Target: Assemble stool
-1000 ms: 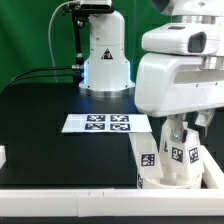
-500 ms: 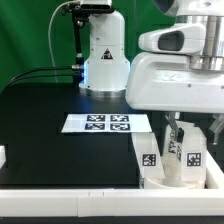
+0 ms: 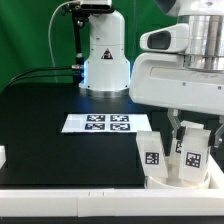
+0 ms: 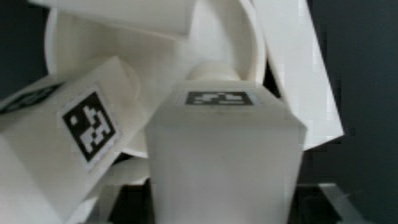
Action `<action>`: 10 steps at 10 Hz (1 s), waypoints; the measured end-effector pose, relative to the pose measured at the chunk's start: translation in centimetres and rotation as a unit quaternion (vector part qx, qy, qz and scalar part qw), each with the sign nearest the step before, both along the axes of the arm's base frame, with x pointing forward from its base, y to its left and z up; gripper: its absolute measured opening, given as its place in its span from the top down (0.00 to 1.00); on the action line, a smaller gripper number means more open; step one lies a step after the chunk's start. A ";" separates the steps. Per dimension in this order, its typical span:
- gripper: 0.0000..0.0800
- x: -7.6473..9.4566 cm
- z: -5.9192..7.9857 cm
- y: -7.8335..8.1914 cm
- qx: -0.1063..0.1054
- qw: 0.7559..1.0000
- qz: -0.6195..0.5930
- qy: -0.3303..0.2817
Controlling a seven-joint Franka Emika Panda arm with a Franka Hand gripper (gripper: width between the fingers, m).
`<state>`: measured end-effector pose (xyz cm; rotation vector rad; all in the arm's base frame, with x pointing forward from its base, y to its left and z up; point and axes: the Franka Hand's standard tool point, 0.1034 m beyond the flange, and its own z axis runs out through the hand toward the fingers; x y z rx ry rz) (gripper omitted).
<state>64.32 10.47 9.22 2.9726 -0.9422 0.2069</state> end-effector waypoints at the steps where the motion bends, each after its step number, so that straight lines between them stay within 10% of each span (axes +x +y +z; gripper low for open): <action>1: 0.58 0.0 -0.1 0.0 0.018 0.996 -0.087 -0.006; 3: 0.58 -0.5 -0.4 0.8 0.069 0.945 -0.318 -0.030; 6: 0.58 -0.6 -0.4 0.8 0.083 0.915 -0.394 -0.031; 9: 0.58 -0.3 -0.5 0.9 0.150 0.754 -0.639 -0.021; 10: 0.58 -0.2 -0.5 1.0 0.156 0.756 -0.636 -0.021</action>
Offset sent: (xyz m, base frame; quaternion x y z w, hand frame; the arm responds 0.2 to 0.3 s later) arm 0.0000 0.0000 0.0000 0.0000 0.0000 0.1938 0.9810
